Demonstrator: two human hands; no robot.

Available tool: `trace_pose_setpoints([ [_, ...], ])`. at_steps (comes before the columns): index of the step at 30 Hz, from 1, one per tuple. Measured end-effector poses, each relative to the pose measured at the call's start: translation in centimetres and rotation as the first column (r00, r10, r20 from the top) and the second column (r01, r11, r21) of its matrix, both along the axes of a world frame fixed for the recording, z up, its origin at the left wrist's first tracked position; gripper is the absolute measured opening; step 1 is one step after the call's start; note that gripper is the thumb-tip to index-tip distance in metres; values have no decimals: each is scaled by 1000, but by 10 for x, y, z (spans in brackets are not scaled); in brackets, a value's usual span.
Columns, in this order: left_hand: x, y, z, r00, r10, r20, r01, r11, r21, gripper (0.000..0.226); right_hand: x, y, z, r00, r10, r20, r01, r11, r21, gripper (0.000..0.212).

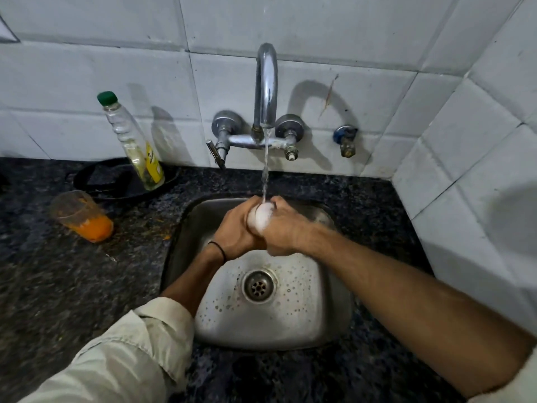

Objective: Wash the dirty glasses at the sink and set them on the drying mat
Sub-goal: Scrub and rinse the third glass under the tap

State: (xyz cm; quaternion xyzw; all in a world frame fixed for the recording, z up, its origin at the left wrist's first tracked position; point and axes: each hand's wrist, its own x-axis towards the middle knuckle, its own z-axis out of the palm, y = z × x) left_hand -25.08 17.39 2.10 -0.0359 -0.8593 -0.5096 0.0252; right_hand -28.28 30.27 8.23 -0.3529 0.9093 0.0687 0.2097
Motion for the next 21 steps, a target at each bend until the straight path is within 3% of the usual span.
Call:
trace_pose_setpoints([
  [2, 1, -7, 2, 999, 15, -43, -18, 998, -59, 40, 12, -11, -14, 965, -188, 182, 230, 941, -247, 62],
  [5, 5, -15, 6, 999, 24, -27, -25, 998, -51, 42, 25, -5, -33, 976, -104, 189, 204, 729, -653, 43],
  [7, 5, -18, 3, 1000, -20, 20, 21, 997, -68, 56, 17, 12, -40, 995, 72, -65, -97, 808, -581, 44],
  [8, 5, -18, 0, 998, -41, 41, 45, 994, -104, 61, 7, 20, -43, 951, 216, -220, -293, 856, -426, 41],
  [10, 3, -14, -4, 996, -46, 79, 57, 987, -152, 71, -14, 30, -41, 845, 423, -328, -493, 853, -171, 43],
  [11, 3, -12, -3, 995, -17, 97, 32, 987, -157, 75, -17, 29, -39, 855, 426, -296, -478, 868, -132, 48],
  [13, 0, -10, 2, 996, 40, 80, -24, 981, -190, 71, -14, 16, -37, 949, 263, -171, -301, 918, -259, 57],
  [14, -1, -10, 7, 999, 39, 37, -28, 969, -246, 65, -10, 9, -37, 995, 100, 12, -90, 932, -350, 58],
  [15, -2, -11, 9, 1000, 20, 0, -18, 945, -328, 61, -4, 2, -34, 968, -55, 247, 155, 901, -406, 56],
  [17, -3, -14, 15, 1000, -14, 22, 23, 881, -473, 65, 6, -5, -32, 750, -136, 647, 548, 676, -493, 32],
  [19, -4, -15, 19, 991, 14, 130, 63, 817, -574, 68, 11, -8, -42, 578, -113, 808, 790, 323, -520, 18],
  [21, -7, -12, 24, 970, 66, 232, 123, 695, -708, 61, 22, -12, -58, 432, -90, 897, 900, -15, -435, 15],
])
